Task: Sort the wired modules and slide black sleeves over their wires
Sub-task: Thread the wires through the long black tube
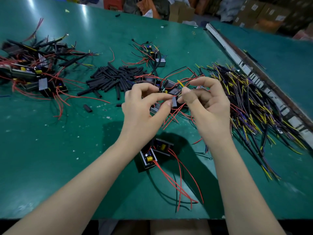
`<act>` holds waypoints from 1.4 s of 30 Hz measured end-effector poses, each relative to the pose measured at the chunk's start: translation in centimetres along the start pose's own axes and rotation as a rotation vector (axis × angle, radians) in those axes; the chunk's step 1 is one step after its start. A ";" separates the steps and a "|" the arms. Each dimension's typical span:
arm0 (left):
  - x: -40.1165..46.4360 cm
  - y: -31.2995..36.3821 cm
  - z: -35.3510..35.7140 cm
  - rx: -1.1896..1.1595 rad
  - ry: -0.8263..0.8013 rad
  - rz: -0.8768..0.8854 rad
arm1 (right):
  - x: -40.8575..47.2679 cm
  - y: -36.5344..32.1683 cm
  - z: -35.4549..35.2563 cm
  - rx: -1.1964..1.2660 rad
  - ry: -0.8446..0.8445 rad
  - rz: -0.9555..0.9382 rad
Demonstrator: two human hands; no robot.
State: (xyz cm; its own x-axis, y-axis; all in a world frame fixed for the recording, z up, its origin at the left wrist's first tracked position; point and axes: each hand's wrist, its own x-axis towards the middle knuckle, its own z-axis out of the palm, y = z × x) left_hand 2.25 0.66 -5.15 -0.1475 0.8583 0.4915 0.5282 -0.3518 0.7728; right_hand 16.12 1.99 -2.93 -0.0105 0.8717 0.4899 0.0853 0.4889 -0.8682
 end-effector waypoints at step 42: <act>0.3 -0.6 -0.4 0.221 0.186 0.159 | -1.1 1.4 1.5 -0.672 -0.048 -0.195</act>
State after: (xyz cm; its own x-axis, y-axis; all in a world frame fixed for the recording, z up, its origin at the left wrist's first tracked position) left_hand 1.58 1.00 -5.29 -0.1884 0.7091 0.6795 0.7223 -0.3687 0.5851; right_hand 14.79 1.74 -4.77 -0.1307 0.7780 0.6145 0.6750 0.5238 -0.5196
